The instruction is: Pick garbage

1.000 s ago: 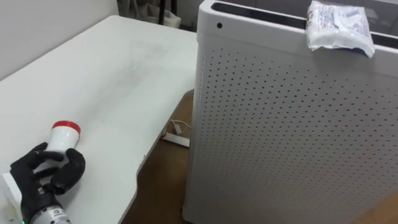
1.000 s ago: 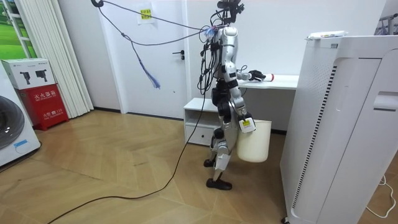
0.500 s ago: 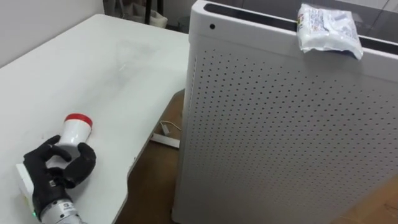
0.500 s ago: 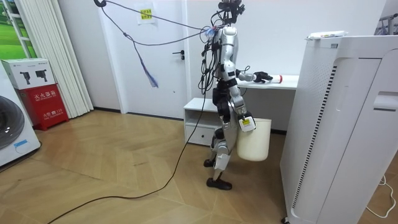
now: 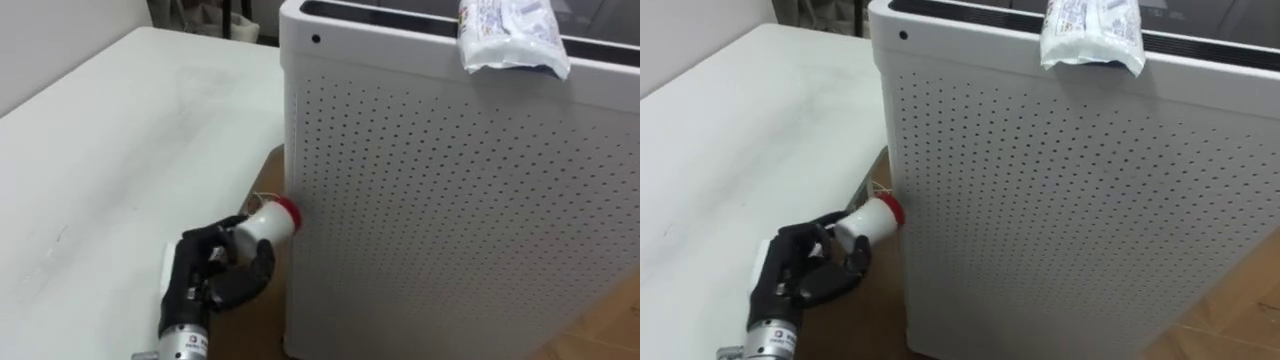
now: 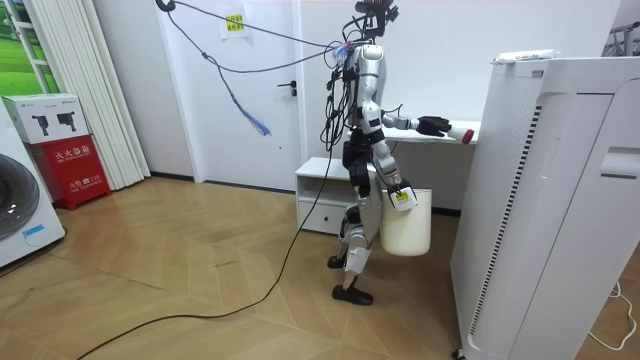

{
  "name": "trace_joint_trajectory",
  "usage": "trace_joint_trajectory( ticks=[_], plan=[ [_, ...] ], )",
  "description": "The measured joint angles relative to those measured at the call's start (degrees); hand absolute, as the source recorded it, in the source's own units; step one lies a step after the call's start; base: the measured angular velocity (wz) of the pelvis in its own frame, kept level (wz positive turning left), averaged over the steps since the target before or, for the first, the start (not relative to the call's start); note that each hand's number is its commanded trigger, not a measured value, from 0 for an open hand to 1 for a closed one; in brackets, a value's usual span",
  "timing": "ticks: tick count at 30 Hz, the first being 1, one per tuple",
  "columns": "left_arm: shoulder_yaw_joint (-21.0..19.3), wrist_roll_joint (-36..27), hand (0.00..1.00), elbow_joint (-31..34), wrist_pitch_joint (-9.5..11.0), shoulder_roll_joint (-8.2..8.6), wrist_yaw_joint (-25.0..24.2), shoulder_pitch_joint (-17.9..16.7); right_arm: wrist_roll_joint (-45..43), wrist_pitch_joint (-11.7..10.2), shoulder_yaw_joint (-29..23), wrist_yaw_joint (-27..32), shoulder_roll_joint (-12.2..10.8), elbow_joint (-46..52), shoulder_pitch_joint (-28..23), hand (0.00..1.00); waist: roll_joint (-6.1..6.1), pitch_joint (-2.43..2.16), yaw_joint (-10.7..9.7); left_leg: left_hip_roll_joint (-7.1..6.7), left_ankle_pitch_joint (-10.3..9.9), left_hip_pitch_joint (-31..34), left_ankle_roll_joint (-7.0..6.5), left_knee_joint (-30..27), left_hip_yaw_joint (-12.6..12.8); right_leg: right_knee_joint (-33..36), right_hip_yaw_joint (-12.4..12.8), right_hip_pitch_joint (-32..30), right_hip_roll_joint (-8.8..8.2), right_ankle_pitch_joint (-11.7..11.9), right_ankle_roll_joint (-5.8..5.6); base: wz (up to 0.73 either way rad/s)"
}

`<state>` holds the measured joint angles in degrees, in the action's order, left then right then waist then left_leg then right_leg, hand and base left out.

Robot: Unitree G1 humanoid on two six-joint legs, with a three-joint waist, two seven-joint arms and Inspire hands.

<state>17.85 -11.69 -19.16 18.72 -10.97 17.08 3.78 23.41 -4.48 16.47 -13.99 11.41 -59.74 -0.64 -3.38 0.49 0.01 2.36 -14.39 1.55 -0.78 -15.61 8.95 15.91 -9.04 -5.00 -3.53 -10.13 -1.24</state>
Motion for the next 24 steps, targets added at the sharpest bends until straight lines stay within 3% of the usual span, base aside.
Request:
trace_joint_trajectory(
  ticks=[6, 11, 16, 18, 24],
  plan=[
    [1.72, -2.15, 1.0, 3.02, -0.65, -0.44, -9.61, 0.01, -1.6, -0.87, -0.17, 0.08, 0.32, -0.33, 2.36, 1.0, 0.45, 0.31, -1.37, -0.08, 0.01, 0.46, -0.03, -0.1, 0.52, 1.05, -0.31, -1.0, -0.24, 0.07, 0.1, -0.05],
    [4.04, -7.95, 1.0, 4.6, -1.48, -1.85, -16.83, 0.0, -1.22, -1.07, -0.29, 0.03, 2.25, -0.28, 2.82, 1.0, 2.04, 0.74, -1.38, -0.02, 0.02, 0.79, -0.04, -0.13, 1.56, 1.71, -0.31, -2.01, -0.34, 0.1, 0.15, -0.11],
    [4.9, -7.99, 1.0, 4.25, -3.37, -2.46, -22.89, -0.19, -1.19, -1.07, -0.8, 0.02, 3.57, -0.34, 2.96, 1.0, 2.66, 0.79, -1.8, 0.0, 0.02, 0.68, -0.04, -0.1, 1.85, 1.83, -0.18, -2.15, -0.33, 0.09, 0.15, -0.01],
    [4.88, -7.99, 1.0, 3.86, -3.45, -2.63, -24.47, -0.54, -1.21, -1.06, -1.78, 0.02, 3.59, -0.25, 3.38, 1.0, 2.7, 0.82, -1.59, -0.07, 0.03, 1.03, -0.05, -0.1, 2.16, 2.53, 0.51, -3.13, -0.37, 0.09, 0.15, -0.17],
    [4.89, -7.92, 1.0, 0.74, -6.15, -3.17, -28.72, -2.21, -1.22, -1.06, -2.69, 0.21, 3.74, -0.13, 5.7, 1.0, 2.98, 0.7, -1.83, -0.09, 0.17, 3.5, -0.28, -0.3, 3.47, 3.78, 1.02, -6.63, -0.5, 0.26, 0.42, -0.12]
  ],
)
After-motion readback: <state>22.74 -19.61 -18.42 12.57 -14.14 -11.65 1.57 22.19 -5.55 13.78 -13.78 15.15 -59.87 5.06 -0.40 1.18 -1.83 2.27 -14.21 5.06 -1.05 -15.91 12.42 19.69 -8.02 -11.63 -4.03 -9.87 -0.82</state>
